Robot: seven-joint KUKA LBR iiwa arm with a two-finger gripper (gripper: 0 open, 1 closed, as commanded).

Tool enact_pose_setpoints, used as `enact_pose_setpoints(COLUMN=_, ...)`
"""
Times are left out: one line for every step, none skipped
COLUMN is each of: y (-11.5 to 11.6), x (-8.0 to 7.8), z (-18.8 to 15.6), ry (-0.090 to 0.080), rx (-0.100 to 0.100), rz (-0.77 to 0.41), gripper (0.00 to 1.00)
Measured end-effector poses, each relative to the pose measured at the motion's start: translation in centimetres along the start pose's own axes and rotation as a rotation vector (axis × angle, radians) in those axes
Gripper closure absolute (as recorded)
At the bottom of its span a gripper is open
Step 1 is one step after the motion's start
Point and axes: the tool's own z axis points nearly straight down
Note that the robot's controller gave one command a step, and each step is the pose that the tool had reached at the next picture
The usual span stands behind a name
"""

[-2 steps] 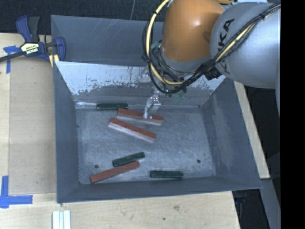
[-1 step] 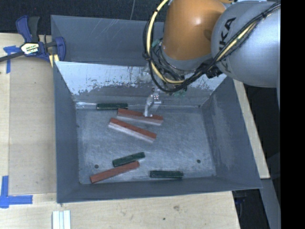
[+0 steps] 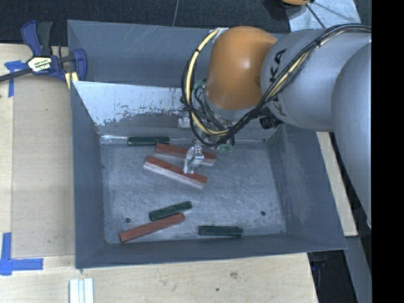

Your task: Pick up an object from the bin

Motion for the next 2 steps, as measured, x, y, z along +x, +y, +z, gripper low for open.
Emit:
enact_pose_setpoints(y=-0.3, x=0.4, z=4.7, ry=0.01, rx=0.002, rz=0.002, gripper=0.0)
enact_pose_setpoints(y=0.0, x=1.8, z=2.7, ry=0.007, rx=0.002, rz=0.098, gripper=0.0)
